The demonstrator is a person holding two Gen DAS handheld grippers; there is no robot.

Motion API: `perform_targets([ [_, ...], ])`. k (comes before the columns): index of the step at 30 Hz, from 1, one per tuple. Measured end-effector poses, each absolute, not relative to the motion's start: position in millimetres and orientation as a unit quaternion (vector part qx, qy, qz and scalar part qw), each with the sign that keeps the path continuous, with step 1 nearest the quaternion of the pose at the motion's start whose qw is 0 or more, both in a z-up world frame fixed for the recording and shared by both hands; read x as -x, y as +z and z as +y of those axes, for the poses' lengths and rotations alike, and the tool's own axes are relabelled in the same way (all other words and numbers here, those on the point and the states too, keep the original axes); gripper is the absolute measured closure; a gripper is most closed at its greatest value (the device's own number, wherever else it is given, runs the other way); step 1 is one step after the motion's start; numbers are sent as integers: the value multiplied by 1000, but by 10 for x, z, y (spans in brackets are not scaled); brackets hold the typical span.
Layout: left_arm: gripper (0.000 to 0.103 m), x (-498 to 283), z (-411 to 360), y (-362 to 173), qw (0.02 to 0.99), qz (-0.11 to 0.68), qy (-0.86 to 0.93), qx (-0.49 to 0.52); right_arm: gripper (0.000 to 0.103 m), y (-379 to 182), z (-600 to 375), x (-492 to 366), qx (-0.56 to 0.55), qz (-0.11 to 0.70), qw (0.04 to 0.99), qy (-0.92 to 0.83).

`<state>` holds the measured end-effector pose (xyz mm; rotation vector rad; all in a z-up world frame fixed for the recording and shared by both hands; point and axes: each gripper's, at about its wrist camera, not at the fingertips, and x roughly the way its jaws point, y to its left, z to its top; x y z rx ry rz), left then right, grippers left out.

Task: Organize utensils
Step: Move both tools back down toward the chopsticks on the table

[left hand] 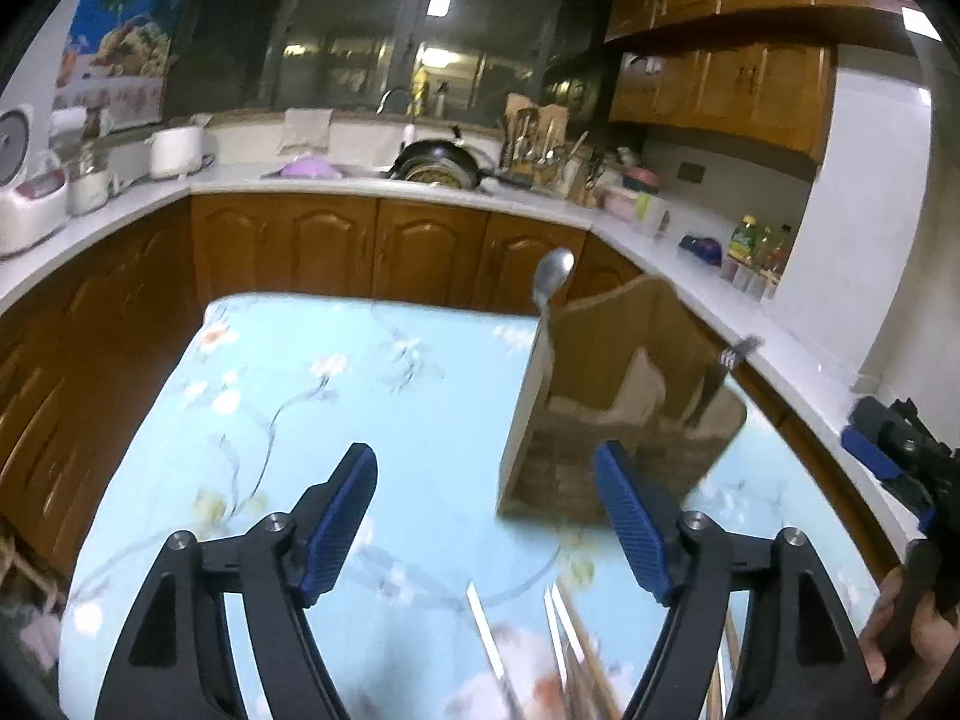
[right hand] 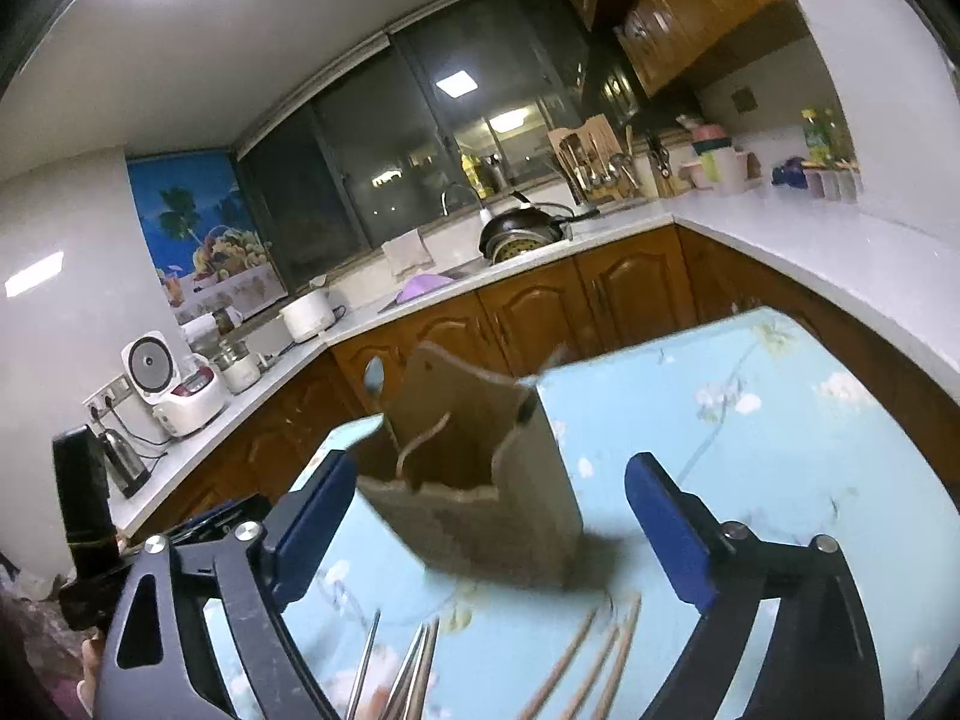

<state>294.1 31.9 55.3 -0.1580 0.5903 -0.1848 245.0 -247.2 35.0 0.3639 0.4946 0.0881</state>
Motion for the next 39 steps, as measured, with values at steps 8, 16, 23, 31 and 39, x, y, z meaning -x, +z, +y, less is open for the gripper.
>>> perform_targets([
  [8, 28, -2260, 478, 508, 937, 324, -83, 105, 5, 235, -2455, -1826, -177, 266, 947, 25],
  [16, 25, -1694, 499, 488, 936, 325, -83, 104, 5, 76, -2196, -1267, -126, 262, 957, -1],
  [23, 25, -1538, 451, 402, 931, 343, -89, 93, 5, -35, -2053, -1189, -103, 279, 955, 8],
  [31, 25, -1489, 530, 448, 928, 350, -83, 100, 5, -26, -2076, -1213, -115, 279, 953, 8],
  [39, 26, -1644, 475, 447, 923, 364, -81, 99, 9, -46, -2155, -1314, -132, 292, 947, 6],
])
